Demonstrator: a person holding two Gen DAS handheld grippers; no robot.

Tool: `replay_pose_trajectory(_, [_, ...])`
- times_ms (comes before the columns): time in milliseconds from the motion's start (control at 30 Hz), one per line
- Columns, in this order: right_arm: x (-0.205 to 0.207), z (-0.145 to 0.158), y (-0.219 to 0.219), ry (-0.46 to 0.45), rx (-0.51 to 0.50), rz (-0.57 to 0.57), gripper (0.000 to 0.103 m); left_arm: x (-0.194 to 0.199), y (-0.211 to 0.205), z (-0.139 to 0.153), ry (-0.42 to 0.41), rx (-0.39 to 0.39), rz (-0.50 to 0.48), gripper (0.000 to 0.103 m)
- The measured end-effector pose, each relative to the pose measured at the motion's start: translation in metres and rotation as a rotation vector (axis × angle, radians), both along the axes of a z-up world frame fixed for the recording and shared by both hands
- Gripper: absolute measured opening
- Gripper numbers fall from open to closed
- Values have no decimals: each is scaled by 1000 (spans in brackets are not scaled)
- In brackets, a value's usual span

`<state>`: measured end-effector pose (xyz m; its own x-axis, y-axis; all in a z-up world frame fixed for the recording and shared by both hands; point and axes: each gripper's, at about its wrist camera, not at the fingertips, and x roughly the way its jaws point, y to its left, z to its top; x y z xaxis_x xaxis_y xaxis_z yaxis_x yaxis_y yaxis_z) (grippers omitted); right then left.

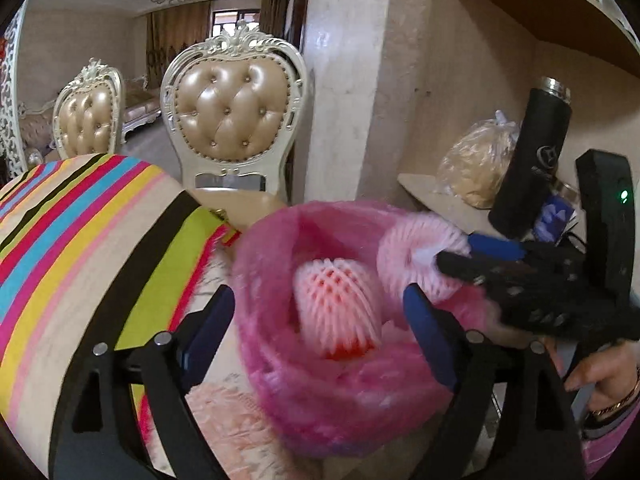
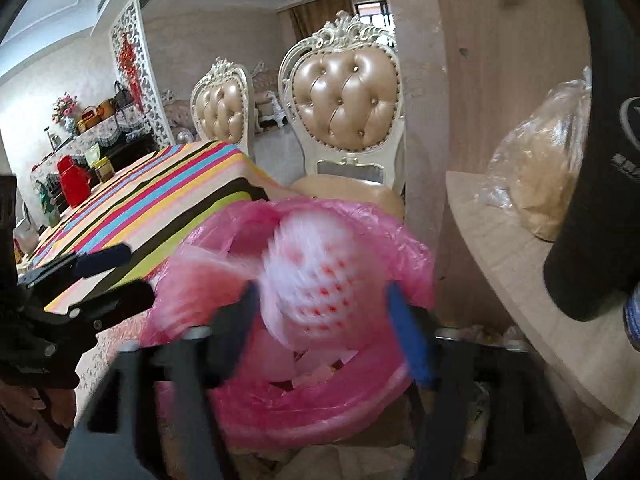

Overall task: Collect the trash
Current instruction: 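Open both grippers over the pink bin to drop the foam nets, then move both tools back over the trash on the table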

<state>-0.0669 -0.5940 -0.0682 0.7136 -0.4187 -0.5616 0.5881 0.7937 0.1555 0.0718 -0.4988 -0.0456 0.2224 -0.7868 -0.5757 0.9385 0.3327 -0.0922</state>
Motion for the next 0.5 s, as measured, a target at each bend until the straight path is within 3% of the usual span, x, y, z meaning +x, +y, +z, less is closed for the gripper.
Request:
replay_pose_trajectory(200, [6, 6, 10, -13, -5, 8, 72, 29, 50, 4, -32, 8, 127, 98])
replay_pose_trajectory(500, [55, 14, 56, 9, -30, 143, 73, 63, 144, 4, -80, 62, 331, 98])
